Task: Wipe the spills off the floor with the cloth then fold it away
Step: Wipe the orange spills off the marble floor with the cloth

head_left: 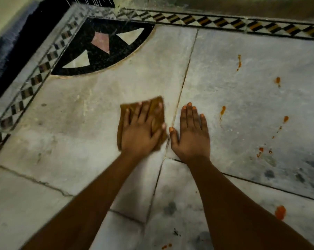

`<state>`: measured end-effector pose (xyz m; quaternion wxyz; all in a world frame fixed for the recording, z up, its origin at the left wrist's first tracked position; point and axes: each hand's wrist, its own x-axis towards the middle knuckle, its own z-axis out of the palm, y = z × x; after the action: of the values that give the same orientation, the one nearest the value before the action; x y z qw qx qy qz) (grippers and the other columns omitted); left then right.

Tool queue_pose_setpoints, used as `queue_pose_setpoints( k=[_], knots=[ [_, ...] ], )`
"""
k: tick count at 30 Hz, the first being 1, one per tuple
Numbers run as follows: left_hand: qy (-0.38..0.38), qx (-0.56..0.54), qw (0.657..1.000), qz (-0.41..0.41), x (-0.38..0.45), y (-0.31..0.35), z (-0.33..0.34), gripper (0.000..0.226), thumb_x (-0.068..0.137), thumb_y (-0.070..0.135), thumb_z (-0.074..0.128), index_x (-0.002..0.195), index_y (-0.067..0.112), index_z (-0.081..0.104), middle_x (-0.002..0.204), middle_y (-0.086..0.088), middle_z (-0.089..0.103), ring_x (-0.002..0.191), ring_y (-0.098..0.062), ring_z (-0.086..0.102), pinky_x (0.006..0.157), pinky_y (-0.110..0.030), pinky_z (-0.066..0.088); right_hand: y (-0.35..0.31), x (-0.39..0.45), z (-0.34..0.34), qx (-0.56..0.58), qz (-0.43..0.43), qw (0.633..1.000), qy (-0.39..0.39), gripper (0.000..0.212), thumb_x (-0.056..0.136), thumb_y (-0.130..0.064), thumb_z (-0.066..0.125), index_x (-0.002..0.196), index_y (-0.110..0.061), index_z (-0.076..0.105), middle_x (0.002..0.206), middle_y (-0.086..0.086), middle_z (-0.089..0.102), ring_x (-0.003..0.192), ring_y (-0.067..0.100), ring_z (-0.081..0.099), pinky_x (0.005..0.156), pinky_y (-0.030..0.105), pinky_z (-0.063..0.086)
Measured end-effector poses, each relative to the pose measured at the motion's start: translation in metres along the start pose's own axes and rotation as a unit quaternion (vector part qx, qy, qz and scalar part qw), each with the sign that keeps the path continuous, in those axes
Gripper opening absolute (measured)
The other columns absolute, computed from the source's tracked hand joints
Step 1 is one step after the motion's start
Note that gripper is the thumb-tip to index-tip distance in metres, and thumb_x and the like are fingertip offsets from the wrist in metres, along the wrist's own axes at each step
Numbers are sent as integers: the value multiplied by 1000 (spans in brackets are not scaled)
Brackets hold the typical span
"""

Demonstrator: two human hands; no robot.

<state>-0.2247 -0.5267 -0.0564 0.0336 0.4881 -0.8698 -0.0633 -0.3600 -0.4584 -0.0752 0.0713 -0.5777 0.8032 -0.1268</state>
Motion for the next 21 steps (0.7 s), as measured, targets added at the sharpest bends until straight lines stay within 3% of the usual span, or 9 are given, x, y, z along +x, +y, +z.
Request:
queue_pose_setpoints(
  k=[4,10,13,17,19,21],
  knots=[
    [-16,4,999,-32,-34,-11,0,65,89,59,19,148,35,6,156,0,23,140,-24,27,112,-48,17,-2,0,-1,-9,6,1000,0,74,87,-47,16,147,-4,17,156,15,15,145,25,12,116,37,-1],
    [-34,18,988,-153,88,-18,-4,66,95,55,25,150,27,1,159,0,4,146,-22,1,115,-53,-5,0,-1,0,-5,4,1000,-2,74,88,-47,17,147,-3,17,155,16,16,144,26,14,115,37,0],
    [-48,22,996,-77,77,-5,-2,65,95,55,21,150,25,4,159,-2,6,146,-21,1,115,-50,-7,0,1,1,-6,5,1000,-2,73,88,-46,20,146,-2,22,154,17,20,143,28,19,115,38,3],
    [-35,25,996,73,-17,-18,-7,63,89,56,22,148,32,13,155,-5,23,143,-29,18,114,-54,4,0,0,-3,-9,4,1000,-18,74,87,-47,17,148,-4,16,156,15,15,145,25,13,116,37,1],
    [-39,26,998,52,-22,-45,-10,67,86,59,24,147,34,16,154,-4,26,142,-33,21,112,-58,6,-1,0,-4,-12,6,1000,-17,74,88,-48,17,147,-3,17,156,15,15,144,26,14,116,37,1],
    [-39,34,998,-29,5,-64,-13,71,83,63,21,148,35,13,157,-2,19,144,-32,14,111,-59,4,-1,0,-2,-9,6,1000,-17,74,88,-48,17,147,-3,15,156,15,15,145,25,13,116,36,-1]
  ],
)
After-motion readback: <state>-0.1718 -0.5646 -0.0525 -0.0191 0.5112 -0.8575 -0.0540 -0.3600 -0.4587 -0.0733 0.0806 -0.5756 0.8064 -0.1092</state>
